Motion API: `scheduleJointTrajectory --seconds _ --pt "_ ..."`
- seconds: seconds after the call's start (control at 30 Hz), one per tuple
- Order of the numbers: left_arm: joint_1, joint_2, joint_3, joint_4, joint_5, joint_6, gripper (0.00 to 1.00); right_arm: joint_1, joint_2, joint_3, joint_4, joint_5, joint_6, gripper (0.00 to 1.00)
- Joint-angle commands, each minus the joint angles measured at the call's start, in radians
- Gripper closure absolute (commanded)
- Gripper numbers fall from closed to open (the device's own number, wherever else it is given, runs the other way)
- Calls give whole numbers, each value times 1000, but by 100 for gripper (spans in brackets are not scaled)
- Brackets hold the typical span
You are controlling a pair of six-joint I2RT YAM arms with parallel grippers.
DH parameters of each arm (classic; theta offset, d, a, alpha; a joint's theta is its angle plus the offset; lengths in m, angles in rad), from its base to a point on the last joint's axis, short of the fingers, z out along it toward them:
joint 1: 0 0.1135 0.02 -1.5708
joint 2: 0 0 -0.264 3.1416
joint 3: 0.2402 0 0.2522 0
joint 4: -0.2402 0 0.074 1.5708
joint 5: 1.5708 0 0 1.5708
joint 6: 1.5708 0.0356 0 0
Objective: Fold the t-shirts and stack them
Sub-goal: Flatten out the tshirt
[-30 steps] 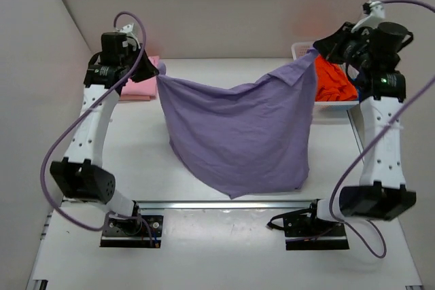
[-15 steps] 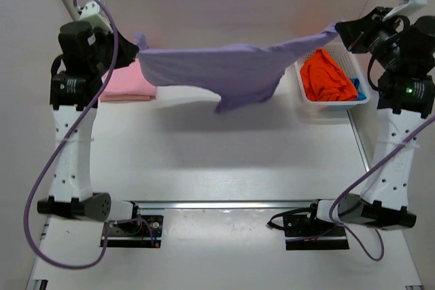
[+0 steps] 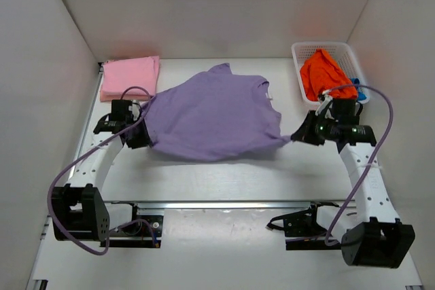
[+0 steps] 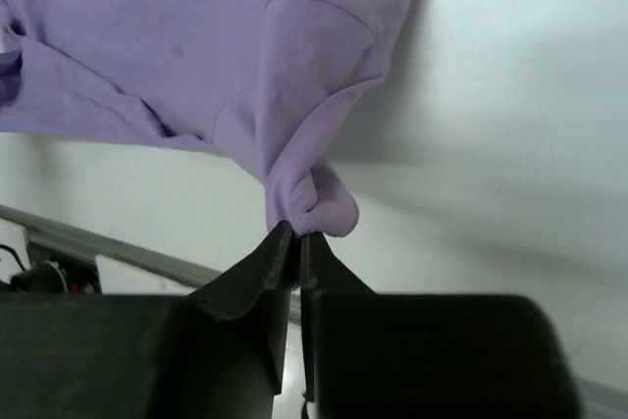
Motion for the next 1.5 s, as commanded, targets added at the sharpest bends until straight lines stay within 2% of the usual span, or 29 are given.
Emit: scheduleJointTrajectory --seconds 0.0,0.07,0.13,0.23,0.47,0.63,0.83,0.87,0.9,0.93,1.0,1.03,1.17,1.27,1.33,1.37,1.4,1.47 --pt "23 -22 -70 95 74 -13 50 -24 -68 -83 -61 27 -34 94" --pt "8 -40 -104 116 91 -30 45 -44 -73 -146 -75 28 -51 87" --pt "-8 -62 -127 119 88 -33 39 -59 -71 -162 -84 45 -70 72" --pt "-15 -100 -163 88 84 -16 37 -70 -56 -174 -98 64 -93 63" --pt "-37 -111 -163 53 27 -5 26 -38 15 -180 -93 104 -100 59" --pt "-25 -51 -141 22 -48 24 20 -7 38 -171 -84 121 -84 59" --pt "-34 29 -149 57 -47 22 15 -10 32 -179 -62 105 -84 61" --pt "-44 49 -143 65 -48 27 22 -1 36 -179 -64 96 -84 62" --pt "-40 62 -140 68 -42 35 36 -5 29 -179 -62 90 -81 62" --pt "-38 82 -134 62 -32 41 68 -6 27 -185 -62 85 -83 62" --pt "-26 98 -101 19 -63 67 100 -10 32 -182 -62 84 -87 63" --pt "-31 107 -74 4 -132 81 100 -4 38 -183 -61 81 -89 62" --pt "-14 101 -3 -81 -370 136 100 -28 36 -174 -61 78 -103 63" --pt "-18 98 6 -78 -386 133 100 1 62 -169 -55 87 -90 62" --pt "-11 107 27 -93 -406 121 88 11 79 -159 -58 113 -89 63" --pt "-3 104 26 -104 -400 111 58 11 90 -156 -56 120 -89 63" --pt "5 87 32 -105 -375 116 51 10 110 -133 -53 133 -90 62" --pt "3 48 28 -87 -294 105 52 -5 143 -98 -27 140 -109 62"
